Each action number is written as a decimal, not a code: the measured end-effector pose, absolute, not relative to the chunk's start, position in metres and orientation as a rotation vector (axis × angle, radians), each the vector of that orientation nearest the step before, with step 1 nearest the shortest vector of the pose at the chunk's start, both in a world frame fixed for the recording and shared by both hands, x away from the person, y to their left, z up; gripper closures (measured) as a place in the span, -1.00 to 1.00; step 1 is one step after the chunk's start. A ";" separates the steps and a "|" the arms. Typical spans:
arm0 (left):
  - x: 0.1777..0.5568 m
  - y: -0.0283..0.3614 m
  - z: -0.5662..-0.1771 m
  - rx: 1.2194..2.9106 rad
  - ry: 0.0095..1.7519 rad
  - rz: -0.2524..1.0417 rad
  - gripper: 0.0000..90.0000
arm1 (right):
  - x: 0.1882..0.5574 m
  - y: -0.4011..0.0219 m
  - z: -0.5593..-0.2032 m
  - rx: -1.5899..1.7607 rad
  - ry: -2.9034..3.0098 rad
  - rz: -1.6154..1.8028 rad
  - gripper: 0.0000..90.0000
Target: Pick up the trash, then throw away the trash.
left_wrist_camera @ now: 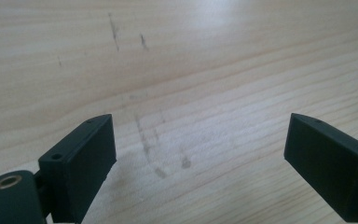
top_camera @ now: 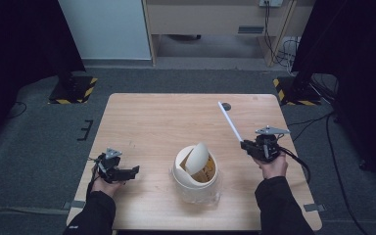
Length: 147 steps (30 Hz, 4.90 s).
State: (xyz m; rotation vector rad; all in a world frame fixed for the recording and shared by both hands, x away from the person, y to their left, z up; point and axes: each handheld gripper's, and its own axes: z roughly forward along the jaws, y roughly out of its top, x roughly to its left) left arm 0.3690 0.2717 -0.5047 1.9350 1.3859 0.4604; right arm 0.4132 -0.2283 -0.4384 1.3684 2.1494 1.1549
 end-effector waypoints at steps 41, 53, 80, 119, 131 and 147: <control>0.333 0.254 -0.410 1.457 1.128 0.603 -0.82 | 0.375 -0.261 -0.359 1.136 1.874 1.580 0.75; 0.332 0.229 -0.375 1.409 1.028 0.552 -0.81 | 0.366 -0.250 -0.343 1.039 1.874 1.656 0.75; 0.360 0.132 -0.312 1.449 0.841 0.488 -0.76 | 0.360 -0.232 -0.340 0.965 1.924 1.716 0.75; 0.383 0.056 -0.294 1.520 0.770 0.403 -0.30 | 0.357 -0.205 -0.344 0.848 2.012 1.791 0.75; 0.383 0.053 -0.292 1.522 0.759 0.361 0.22 | 0.357 -0.202 -0.345 0.822 2.025 1.826 0.75; 0.382 0.050 -0.292 1.521 0.761 0.315 0.55 | 0.357 -0.200 -0.346 0.787 2.046 1.834 0.75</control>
